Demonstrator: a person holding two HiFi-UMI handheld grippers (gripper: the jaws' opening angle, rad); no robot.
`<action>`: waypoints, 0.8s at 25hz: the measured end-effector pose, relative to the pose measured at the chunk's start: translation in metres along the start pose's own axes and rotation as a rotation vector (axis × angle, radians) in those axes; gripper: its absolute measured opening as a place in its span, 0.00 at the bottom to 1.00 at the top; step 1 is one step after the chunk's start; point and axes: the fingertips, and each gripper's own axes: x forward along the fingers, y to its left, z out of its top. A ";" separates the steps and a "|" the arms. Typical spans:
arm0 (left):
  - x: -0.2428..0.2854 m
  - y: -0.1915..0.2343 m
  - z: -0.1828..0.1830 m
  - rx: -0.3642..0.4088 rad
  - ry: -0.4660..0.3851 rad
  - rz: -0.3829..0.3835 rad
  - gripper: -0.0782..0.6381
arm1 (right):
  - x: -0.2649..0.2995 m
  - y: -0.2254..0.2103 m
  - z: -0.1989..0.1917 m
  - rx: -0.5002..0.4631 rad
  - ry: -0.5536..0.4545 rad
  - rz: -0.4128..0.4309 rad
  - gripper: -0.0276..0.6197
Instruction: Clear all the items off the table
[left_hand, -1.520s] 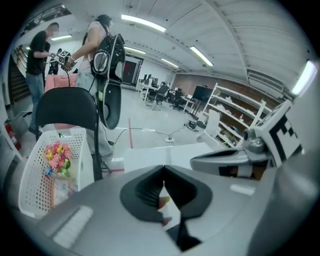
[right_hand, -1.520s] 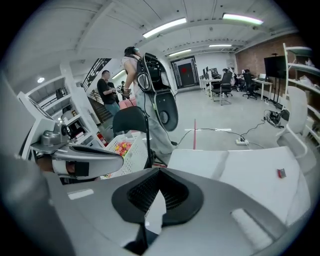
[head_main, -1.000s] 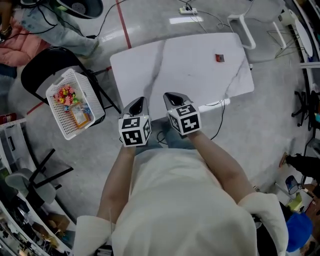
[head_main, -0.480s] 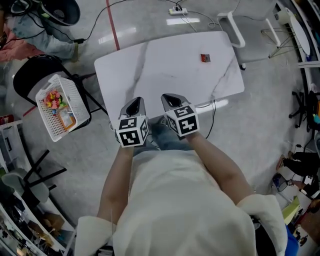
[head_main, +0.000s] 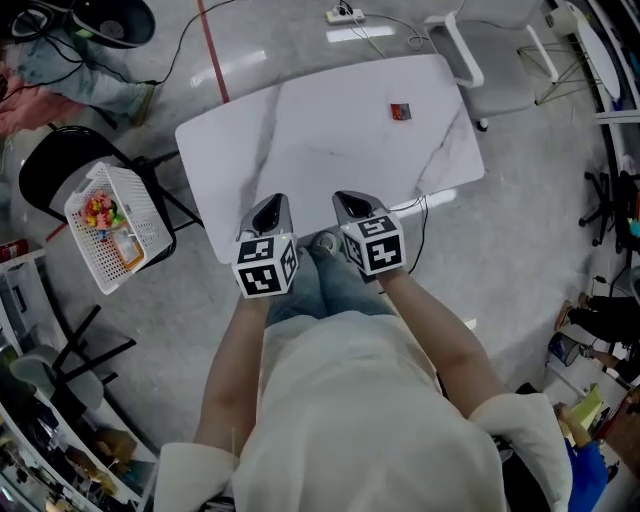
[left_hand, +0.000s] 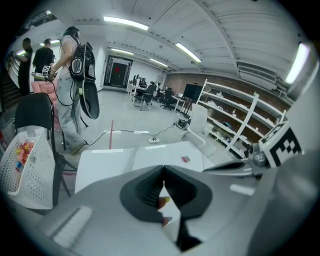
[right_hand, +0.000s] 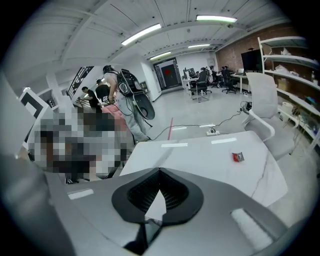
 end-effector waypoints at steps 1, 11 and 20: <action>0.002 -0.002 -0.001 0.006 0.005 -0.006 0.12 | 0.000 -0.004 0.000 0.010 -0.002 -0.010 0.04; 0.037 -0.018 -0.006 0.054 0.057 -0.053 0.12 | 0.000 -0.056 -0.005 0.116 -0.025 -0.099 0.04; 0.089 -0.035 0.004 0.095 0.112 -0.109 0.12 | 0.016 -0.113 -0.001 0.203 -0.021 -0.175 0.04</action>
